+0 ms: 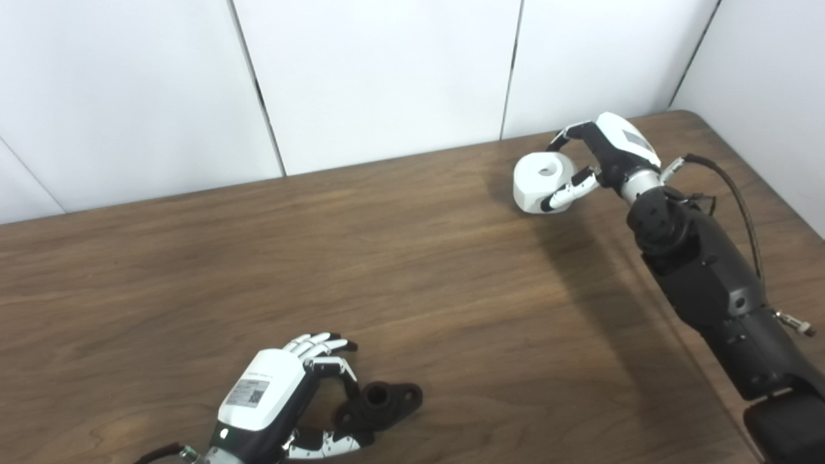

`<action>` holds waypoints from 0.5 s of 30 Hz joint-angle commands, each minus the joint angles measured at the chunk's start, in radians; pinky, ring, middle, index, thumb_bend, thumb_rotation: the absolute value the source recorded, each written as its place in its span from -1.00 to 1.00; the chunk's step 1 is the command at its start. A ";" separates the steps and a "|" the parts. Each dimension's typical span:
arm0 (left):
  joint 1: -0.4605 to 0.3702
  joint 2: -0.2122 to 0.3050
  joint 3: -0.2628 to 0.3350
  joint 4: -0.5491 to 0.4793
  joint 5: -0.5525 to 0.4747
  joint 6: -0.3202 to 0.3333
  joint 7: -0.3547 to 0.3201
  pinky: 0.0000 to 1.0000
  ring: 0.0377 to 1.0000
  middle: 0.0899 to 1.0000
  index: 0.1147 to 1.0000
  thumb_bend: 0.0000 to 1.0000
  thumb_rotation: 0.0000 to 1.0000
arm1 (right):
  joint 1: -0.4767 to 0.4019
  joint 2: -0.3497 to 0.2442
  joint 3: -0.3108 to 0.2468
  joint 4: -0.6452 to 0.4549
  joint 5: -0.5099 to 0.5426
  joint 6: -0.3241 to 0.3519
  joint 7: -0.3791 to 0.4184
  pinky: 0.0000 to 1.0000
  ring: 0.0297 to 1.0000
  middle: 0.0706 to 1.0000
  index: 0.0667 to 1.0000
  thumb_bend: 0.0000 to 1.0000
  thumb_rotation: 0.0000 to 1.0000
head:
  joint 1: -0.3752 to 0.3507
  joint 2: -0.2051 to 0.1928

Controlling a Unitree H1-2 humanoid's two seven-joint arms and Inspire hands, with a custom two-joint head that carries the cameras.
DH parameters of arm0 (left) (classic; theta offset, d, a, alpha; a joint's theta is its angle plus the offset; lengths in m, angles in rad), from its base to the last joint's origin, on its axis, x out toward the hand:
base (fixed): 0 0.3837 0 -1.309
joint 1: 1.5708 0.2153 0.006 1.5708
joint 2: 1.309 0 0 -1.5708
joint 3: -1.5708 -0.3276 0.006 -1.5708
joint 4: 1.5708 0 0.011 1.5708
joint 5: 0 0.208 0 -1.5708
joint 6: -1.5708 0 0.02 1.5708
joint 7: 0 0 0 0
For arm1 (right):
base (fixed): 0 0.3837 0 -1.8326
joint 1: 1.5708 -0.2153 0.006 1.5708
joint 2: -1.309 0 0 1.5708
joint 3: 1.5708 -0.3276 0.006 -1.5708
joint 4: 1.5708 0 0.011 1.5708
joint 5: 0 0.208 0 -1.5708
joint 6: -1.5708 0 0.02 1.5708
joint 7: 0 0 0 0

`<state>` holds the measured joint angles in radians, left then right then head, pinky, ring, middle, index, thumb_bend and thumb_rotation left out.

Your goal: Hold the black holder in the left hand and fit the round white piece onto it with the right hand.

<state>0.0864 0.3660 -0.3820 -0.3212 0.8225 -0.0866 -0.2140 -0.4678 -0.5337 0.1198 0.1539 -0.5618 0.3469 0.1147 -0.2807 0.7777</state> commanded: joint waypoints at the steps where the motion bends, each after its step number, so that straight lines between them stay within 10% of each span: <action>1: 0.024 0.015 -0.003 0.035 0.025 0.053 -0.070 0.74 0.75 0.62 -0.15 0.02 -0.87 | -0.026 -0.042 -0.015 -0.056 -0.015 -0.023 -0.010 0.69 0.80 0.62 -0.10 0.05 -0.74 | 0.003 0.000; 15: 0.010 -0.016 -0.013 0.050 0.053 0.066 -0.087 0.74 0.75 0.61 -0.15 0.03 -0.88 | 0.083 -0.037 -0.016 -0.460 -0.006 0.097 0.166 0.63 0.79 0.59 -0.11 0.05 -0.73 | 0.068 0.010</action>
<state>0.0819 0.3388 -0.3829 -0.3211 0.8383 -0.0770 -0.2361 -0.3621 -0.5573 0.1204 -0.2557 -0.5732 0.4326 0.2710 -0.2132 0.7869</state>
